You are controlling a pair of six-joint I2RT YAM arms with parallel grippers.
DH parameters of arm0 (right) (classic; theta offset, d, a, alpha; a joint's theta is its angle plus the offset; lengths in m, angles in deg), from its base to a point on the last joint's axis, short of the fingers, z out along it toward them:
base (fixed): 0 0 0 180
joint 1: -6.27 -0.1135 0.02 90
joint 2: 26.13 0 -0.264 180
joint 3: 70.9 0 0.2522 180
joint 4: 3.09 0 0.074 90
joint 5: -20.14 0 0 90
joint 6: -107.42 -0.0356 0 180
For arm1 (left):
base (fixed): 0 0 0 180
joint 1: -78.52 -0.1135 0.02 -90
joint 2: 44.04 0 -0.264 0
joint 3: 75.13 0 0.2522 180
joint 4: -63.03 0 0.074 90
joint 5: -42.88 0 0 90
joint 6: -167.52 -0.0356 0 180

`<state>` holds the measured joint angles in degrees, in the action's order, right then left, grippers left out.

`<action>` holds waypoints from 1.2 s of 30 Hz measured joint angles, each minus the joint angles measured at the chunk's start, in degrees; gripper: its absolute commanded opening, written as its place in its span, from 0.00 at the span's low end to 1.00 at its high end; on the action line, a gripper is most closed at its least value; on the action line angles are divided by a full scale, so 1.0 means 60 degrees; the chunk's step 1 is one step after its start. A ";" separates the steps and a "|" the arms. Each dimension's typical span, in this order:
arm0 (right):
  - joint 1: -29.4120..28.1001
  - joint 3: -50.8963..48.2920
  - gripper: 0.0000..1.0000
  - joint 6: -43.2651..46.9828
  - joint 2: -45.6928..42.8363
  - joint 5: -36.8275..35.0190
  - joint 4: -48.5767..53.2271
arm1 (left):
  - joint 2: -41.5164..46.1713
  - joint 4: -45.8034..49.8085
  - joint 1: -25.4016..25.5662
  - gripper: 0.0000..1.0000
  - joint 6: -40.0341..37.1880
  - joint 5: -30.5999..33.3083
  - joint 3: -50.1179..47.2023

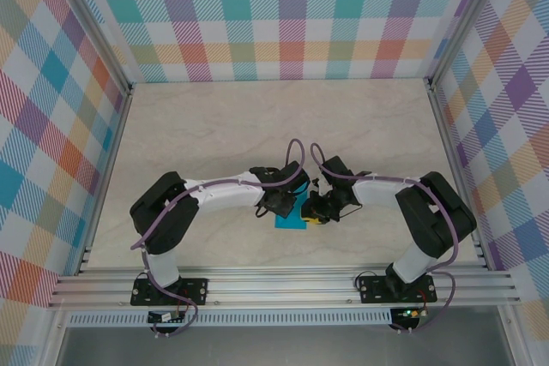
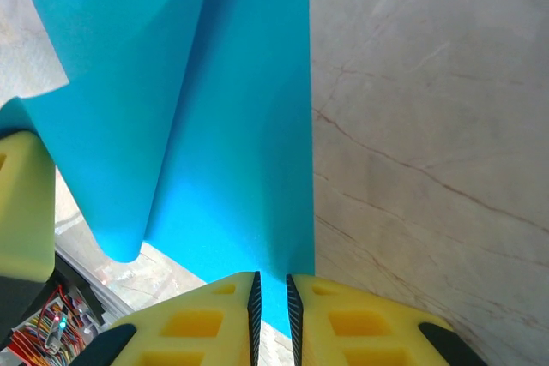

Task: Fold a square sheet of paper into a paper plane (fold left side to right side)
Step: Fold the triangle a second time at the center of the table.

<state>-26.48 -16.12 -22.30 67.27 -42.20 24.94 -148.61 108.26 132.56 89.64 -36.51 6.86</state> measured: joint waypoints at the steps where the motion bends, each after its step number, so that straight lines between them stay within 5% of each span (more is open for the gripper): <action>1: -0.0004 0.0011 0.20 0.0018 0.0018 0.0004 0.0011 | 0.0000 0.0007 -0.0011 0.14 -0.0004 0.0004 0.0007; 36: -0.0018 0.0124 0.20 0.0237 0.0113 0.0066 0.0153 | -0.0528 -0.0055 -0.0186 0.15 -0.0182 0.0095 0.0175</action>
<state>-26.59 -15.38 -20.88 67.95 -41.81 25.85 -151.78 107.93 131.45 88.55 -35.94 7.90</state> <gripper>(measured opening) 0.201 0.148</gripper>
